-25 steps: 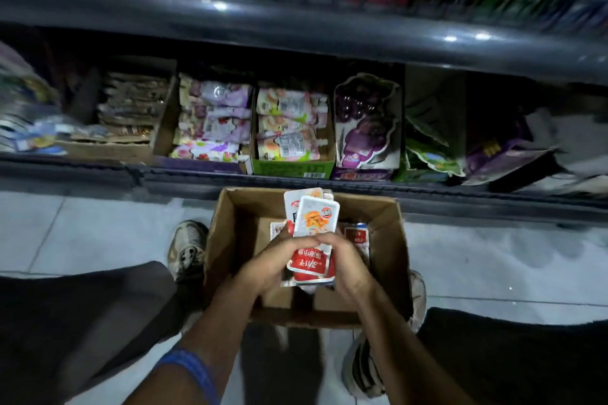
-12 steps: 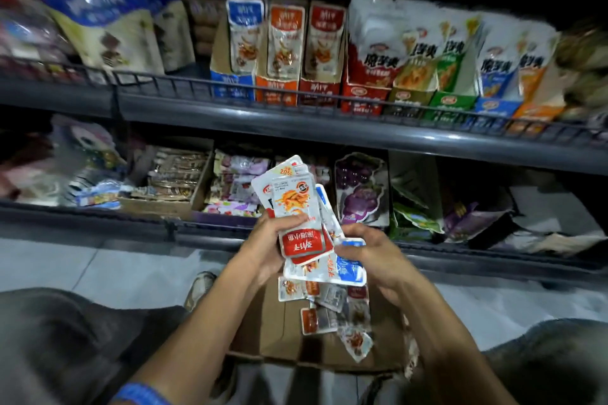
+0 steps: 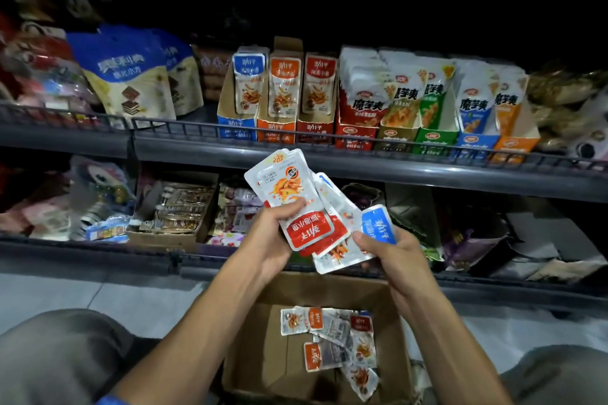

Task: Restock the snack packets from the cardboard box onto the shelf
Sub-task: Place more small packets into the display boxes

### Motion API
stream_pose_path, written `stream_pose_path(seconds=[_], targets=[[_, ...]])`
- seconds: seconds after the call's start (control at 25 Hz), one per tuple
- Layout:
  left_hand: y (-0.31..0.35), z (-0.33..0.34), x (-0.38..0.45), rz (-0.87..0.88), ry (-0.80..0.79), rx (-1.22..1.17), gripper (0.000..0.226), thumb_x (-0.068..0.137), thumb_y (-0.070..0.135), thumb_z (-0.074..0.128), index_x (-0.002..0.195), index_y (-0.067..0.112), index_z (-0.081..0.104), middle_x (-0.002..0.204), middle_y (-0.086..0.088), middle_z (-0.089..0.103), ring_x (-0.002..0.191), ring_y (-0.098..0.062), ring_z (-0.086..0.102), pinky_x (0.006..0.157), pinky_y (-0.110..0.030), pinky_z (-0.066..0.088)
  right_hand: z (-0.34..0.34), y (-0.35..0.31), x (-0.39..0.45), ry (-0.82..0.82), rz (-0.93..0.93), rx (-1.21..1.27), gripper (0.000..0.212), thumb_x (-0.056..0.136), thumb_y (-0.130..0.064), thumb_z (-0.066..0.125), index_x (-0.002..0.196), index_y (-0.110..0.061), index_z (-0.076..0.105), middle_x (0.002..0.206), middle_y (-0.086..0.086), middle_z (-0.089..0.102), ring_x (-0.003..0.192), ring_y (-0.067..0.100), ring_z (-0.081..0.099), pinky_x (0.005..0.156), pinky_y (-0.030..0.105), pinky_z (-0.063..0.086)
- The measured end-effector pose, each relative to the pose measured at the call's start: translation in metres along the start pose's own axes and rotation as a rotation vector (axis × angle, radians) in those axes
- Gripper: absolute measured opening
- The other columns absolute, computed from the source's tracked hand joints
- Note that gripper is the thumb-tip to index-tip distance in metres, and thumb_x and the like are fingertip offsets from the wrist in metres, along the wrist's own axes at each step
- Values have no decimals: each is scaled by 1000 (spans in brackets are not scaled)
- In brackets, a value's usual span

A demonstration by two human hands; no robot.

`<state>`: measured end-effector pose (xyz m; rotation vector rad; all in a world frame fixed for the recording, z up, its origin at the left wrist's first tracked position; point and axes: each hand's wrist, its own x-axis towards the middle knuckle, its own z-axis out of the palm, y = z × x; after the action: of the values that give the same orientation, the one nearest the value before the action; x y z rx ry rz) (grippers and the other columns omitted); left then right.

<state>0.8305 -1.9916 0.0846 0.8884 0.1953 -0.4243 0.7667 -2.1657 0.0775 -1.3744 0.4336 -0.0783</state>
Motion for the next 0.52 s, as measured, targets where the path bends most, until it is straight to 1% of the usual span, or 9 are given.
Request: stream_pose_path(seconds=[0.04, 0.12, 0.2, 0.28, 0.32, 0.4, 0.44, 0.48, 0.52], targets=[[2, 1, 1, 7, 8, -13, 43, 79, 11, 69, 122, 11, 62, 106, -8, 75, 93, -26, 71, 82, -44, 57, -1, -5, 0, 39, -26, 18, 22, 79, -2, 73, 101, -5, 69, 91, 12, 75, 84, 27, 71, 81, 40, 56], [5, 6, 4, 16, 12, -58, 31, 86, 9, 65, 116, 13, 63, 102, -7, 76, 90, -26, 71, 83, -44, 57, -6, -15, -2, 119, -72, 22, 19, 80, -2, 73, 99, -4, 69, 90, 12, 75, 82, 26, 72, 79, 37, 56], [10, 8, 8, 35, 47, -101, 19, 91, 7, 59, 108, 14, 63, 92, -5, 76, 82, -23, 71, 79, -42, 56, -11, -24, -5, 208, -124, 65, 17, 81, -2, 71, 97, -4, 69, 91, 14, 74, 76, 21, 71, 72, 33, 57], [17, 7, 12, 57, 102, -57, 16, 91, 5, 57, 101, 16, 63, 82, -3, 75, 71, -21, 70, 70, -38, 56, -20, -32, -6, 281, -162, 211, 20, 83, -3, 69, 103, -3, 67, 91, 12, 73, 72, 16, 71, 63, 28, 57], [20, 6, 13, 59, 127, -16, 16, 90, 4, 57, 98, 17, 63, 78, -3, 74, 67, -20, 70, 67, -35, 56, -24, -35, -6, 276, -171, 310, 23, 84, -4, 67, 107, -3, 65, 94, 12, 73, 75, 16, 71, 62, 27, 58], [22, 7, 13, 27, 149, 60, 15, 88, 4, 57, 95, 15, 63, 74, -3, 73, 63, -20, 68, 64, -32, 55, -23, -40, -6, 168, -141, 487, 33, 82, -8, 67, 114, -3, 62, 102, 13, 72, 89, 21, 72, 70, 32, 60], [23, 10, 12, 0, 141, 97, 14, 86, 5, 58, 95, 14, 63, 73, -4, 73, 63, -21, 67, 64, -32, 55, -16, -40, -6, 102, -102, 528, 37, 80, -10, 67, 115, -3, 62, 105, 14, 72, 93, 23, 71, 72, 33, 60], [24, 15, 10, -29, 119, 130, 14, 85, 6, 59, 96, 13, 64, 74, -5, 73, 64, -22, 67, 65, -32, 55, -5, -39, -6, 56, -62, 522, 38, 78, -10, 67, 115, -2, 62, 106, 14, 72, 94, 23, 71, 70, 33, 60], [27, 19, 9, -47, 88, 154, 17, 83, 7, 60, 98, 12, 65, 79, -8, 75, 67, -24, 69, 69, -35, 56, 6, -38, -6, 33, -29, 477, 34, 79, -8, 67, 112, -3, 62, 104, 14, 73, 91, 22, 72, 68, 33, 60]])
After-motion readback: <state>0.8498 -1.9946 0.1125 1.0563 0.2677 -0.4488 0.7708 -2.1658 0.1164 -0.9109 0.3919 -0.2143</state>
